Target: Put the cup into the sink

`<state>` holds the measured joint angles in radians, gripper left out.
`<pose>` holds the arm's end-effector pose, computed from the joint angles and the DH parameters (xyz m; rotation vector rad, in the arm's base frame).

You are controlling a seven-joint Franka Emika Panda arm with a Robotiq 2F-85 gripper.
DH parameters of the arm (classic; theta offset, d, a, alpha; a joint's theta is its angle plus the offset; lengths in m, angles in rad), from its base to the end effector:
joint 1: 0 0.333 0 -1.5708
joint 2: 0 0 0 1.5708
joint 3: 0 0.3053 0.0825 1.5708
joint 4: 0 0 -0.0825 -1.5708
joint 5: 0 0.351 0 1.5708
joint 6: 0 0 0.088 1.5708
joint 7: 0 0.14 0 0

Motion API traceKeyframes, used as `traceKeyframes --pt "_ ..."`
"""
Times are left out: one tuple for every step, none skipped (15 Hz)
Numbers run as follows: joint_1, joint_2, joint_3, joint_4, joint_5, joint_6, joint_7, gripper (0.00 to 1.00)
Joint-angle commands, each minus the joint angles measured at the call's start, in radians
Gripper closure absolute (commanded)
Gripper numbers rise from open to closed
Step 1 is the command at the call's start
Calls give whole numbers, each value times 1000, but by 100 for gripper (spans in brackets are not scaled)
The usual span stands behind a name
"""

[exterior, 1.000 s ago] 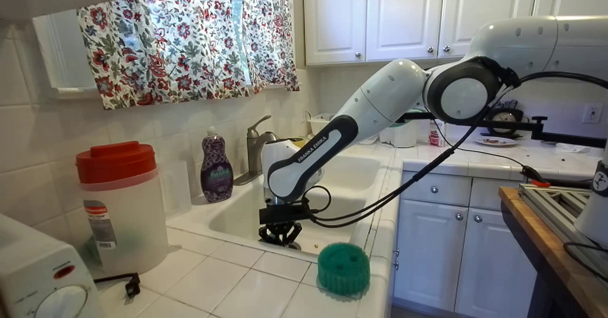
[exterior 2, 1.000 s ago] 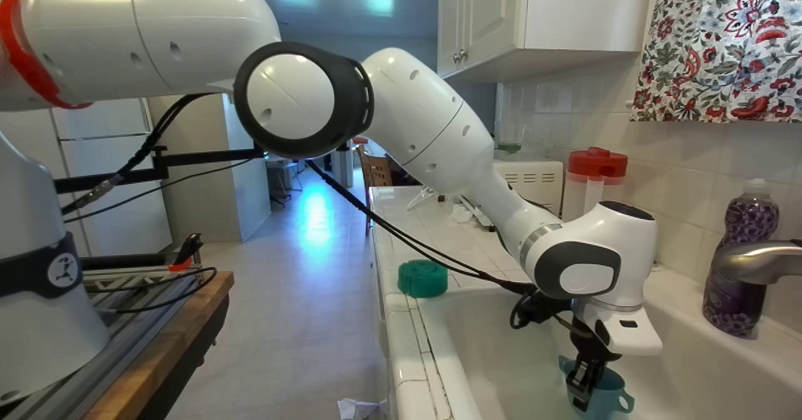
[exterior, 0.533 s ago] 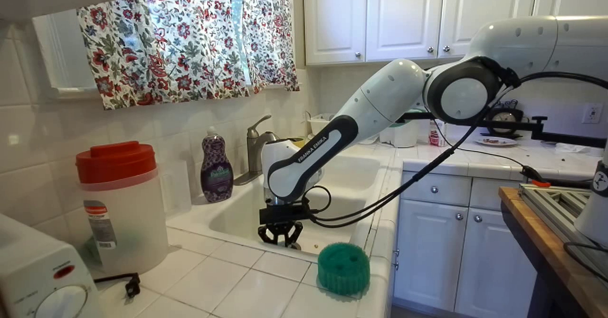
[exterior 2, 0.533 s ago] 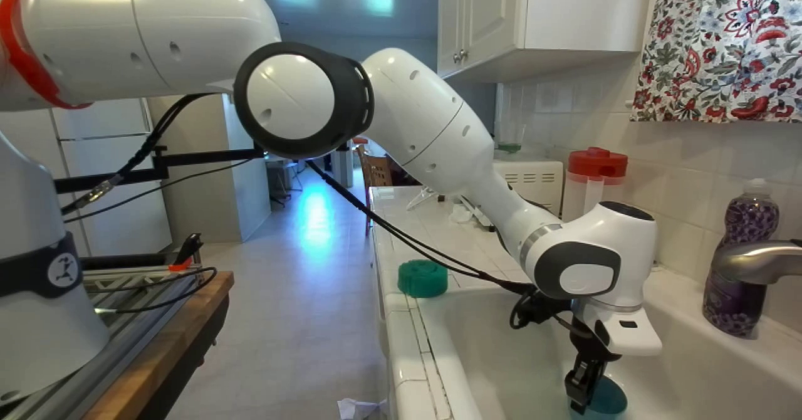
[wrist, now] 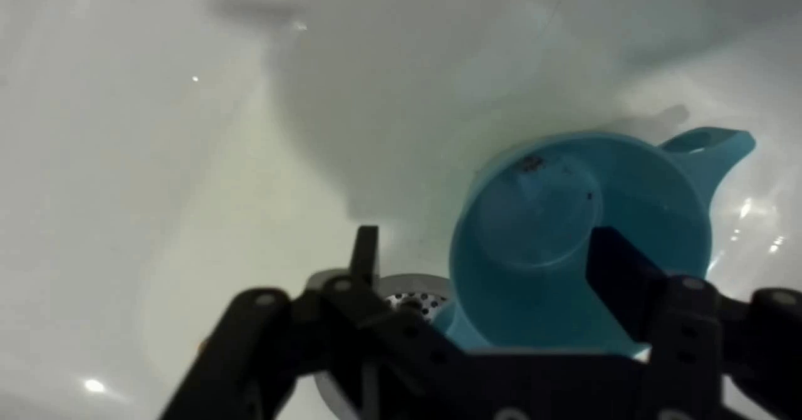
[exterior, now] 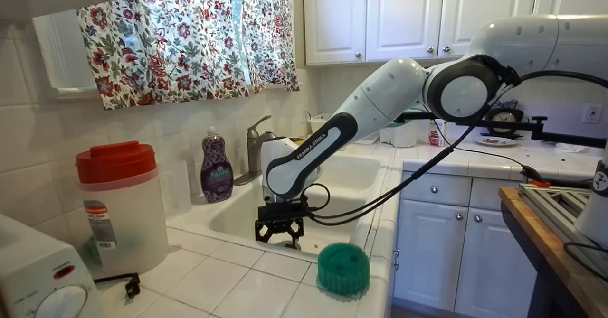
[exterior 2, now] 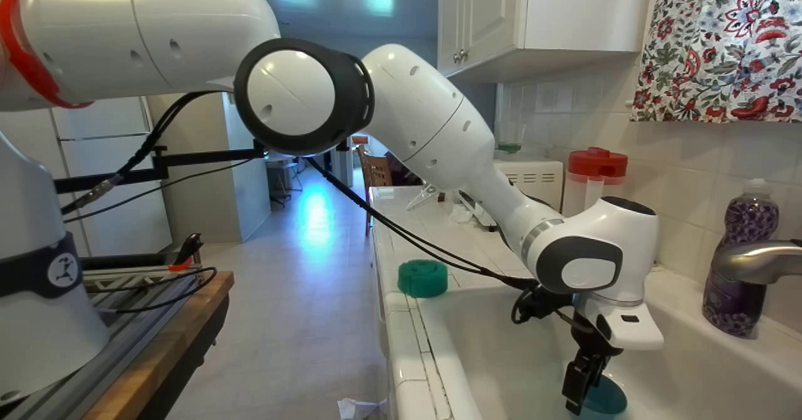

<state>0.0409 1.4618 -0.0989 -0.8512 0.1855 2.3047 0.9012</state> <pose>0.7150 -0.0060 -0.0311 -2.7298 1.4843 0.0295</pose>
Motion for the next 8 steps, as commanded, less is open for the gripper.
traceKeyframes --pt "15 -69 5 -77 1 -51 -2 0" --pt "23 -91 6 -95 0 -83 -1 0" --pt "30 -109 7 -106 -1 -123 -3 0" --pt "40 -129 5 -127 -1 -138 -1 0" --pt "47 -148 5 -145 0 -160 -2 0" --pt "53 -170 3 -168 -1 -180 -5 0" --pt "62 -197 -3 -197 -4 -198 -1 0" --pt "67 -215 -6 -217 -8 -213 -7 0"
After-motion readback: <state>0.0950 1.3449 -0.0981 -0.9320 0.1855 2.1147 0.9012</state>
